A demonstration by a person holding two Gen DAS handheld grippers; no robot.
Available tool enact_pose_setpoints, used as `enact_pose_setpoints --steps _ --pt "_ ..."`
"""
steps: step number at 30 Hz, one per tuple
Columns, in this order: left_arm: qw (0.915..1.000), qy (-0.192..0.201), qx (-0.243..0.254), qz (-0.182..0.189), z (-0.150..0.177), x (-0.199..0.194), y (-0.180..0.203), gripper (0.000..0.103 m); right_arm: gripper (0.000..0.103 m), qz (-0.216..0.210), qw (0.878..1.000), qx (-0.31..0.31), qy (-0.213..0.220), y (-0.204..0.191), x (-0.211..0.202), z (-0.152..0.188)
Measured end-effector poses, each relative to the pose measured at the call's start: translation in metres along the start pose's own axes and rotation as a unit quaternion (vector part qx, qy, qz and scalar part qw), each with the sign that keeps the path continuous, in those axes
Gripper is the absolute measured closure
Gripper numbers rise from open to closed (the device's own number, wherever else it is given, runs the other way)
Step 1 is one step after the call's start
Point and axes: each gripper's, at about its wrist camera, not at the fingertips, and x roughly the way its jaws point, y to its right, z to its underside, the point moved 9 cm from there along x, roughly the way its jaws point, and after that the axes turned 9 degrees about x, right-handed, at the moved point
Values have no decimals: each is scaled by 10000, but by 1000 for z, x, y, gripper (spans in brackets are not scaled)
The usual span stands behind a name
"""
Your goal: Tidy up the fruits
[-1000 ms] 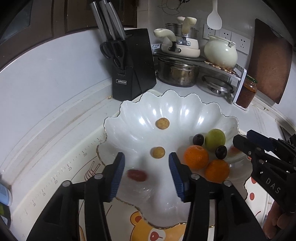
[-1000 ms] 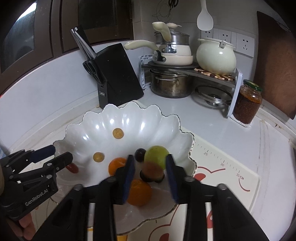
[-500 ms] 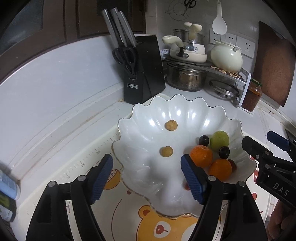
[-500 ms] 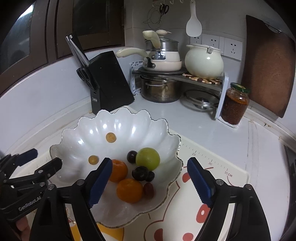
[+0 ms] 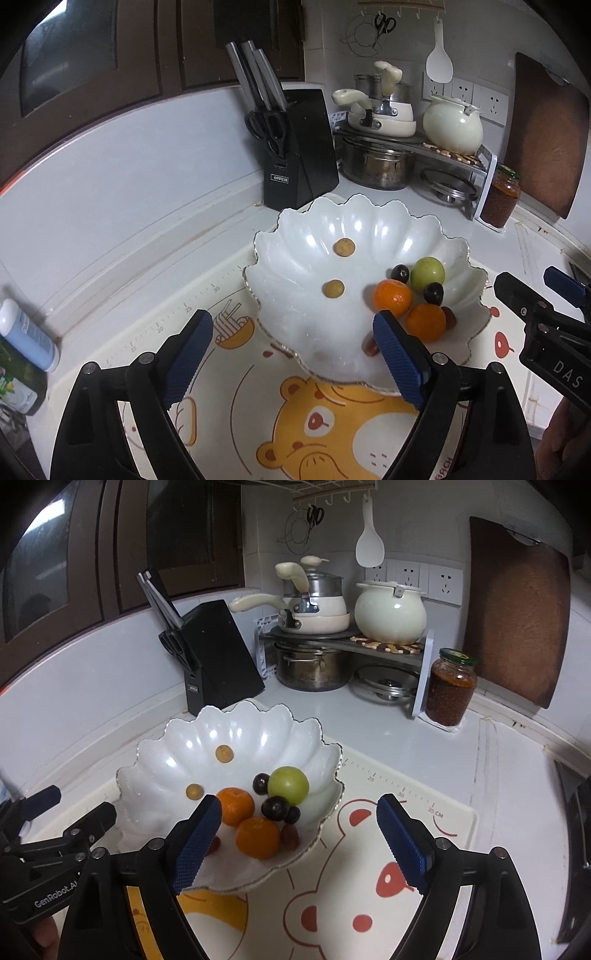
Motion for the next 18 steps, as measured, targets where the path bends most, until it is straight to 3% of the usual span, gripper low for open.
enact_pose_setpoints --steps 18 --pt "9997 183 -138 -44 28 -64 4 10 16 -32 9998 92 196 7 -60 20"
